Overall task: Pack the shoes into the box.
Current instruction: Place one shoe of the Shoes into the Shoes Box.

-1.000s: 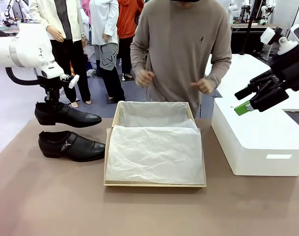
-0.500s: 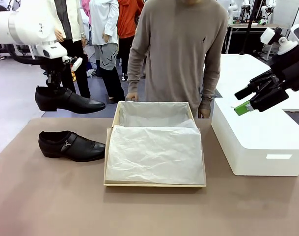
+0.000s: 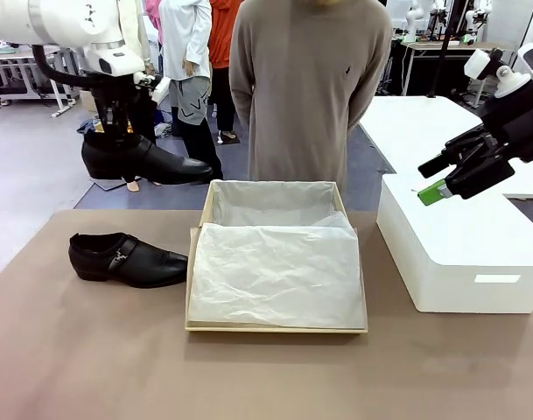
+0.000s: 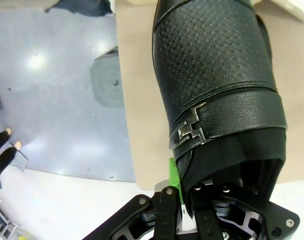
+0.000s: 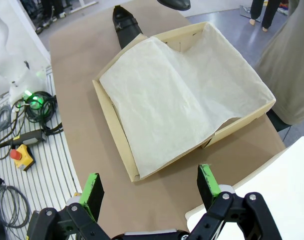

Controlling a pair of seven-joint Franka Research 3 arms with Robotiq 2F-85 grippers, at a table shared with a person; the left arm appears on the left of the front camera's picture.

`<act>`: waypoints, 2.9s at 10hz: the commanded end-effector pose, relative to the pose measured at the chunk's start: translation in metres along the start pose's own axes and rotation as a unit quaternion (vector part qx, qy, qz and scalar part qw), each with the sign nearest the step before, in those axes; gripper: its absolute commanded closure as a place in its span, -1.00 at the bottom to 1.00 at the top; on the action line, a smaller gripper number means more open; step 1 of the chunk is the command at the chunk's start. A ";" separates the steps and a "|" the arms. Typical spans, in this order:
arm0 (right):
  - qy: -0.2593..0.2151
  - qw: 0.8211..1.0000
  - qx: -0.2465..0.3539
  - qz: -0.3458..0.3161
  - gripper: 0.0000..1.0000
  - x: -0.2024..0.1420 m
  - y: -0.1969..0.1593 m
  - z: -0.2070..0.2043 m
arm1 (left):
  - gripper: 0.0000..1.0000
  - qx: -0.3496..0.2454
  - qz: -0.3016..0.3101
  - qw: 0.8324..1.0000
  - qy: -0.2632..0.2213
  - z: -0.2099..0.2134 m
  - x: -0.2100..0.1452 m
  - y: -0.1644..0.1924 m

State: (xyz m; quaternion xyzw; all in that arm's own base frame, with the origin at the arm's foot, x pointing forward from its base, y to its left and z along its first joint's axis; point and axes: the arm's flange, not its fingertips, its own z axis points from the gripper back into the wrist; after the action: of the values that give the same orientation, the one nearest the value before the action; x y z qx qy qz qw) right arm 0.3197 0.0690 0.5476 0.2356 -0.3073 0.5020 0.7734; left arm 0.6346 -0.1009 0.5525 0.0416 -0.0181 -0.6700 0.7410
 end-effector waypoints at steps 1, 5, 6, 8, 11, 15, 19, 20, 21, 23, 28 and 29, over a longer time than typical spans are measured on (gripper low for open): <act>-0.015 1.000 0.007 0.012 -1.00 0.001 -0.003 -0.001 | 1.00 -0.009 0.002 1.000 -0.004 0.003 0.012 -0.006; -0.015 1.000 0.007 0.012 -1.00 0.001 -0.003 -0.001 | 1.00 -0.006 -0.007 1.000 -0.004 0.000 0.022 -0.008; -0.015 1.000 0.007 0.012 -1.00 0.001 -0.003 -0.001 | 1.00 -0.006 -0.007 1.000 -0.004 0.000 0.022 -0.008; -0.015 1.000 0.007 0.012 -1.00 0.001 -0.003 -0.001 | 1.00 -0.006 -0.007 1.000 -0.004 0.000 0.022 -0.008; -0.015 1.000 0.007 0.012 -1.00 0.001 -0.003 -0.001 | 1.00 -0.014 -0.011 1.000 -0.014 0.002 0.037 -0.011; -0.015 1.000 0.007 0.012 -1.00 0.001 -0.003 -0.001 | 1.00 -0.022 -0.020 0.999 -0.014 0.019 0.110 -0.015; -0.015 1.000 0.007 0.012 -1.00 0.001 -0.003 -0.001 | 1.00 -0.014 -0.029 0.999 -0.028 0.000 0.180 -0.005; -0.015 1.000 0.007 0.012 -1.00 0.001 -0.003 -0.001 | 1.00 -0.014 -0.033 0.999 -0.028 -0.005 0.192 -0.006; -0.015 1.000 0.007 0.012 -1.00 0.001 -0.003 -0.001 | 1.00 -0.017 -0.033 0.999 -0.025 -0.010 0.204 -0.010; -0.015 1.000 0.007 0.012 -1.00 0.001 -0.003 -0.001 | 1.00 -0.024 -0.036 0.999 -0.025 -0.019 0.221 -0.015; -0.015 1.000 0.007 0.012 -1.00 0.001 -0.003 -0.001 | 1.00 -0.032 -0.050 0.998 -0.034 -0.035 0.224 -0.026; -0.015 1.000 0.007 0.012 -1.00 0.001 -0.003 -0.001 | 1.00 -0.032 -0.050 0.998 -0.034 -0.035 0.224 -0.026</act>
State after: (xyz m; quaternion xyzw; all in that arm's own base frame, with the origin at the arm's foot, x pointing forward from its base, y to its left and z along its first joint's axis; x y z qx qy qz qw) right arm 0.3197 0.0691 0.5480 0.2347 -0.3074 0.5023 0.7734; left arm 0.6355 -0.3254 0.5043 -0.0072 -0.0129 -0.7080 0.7061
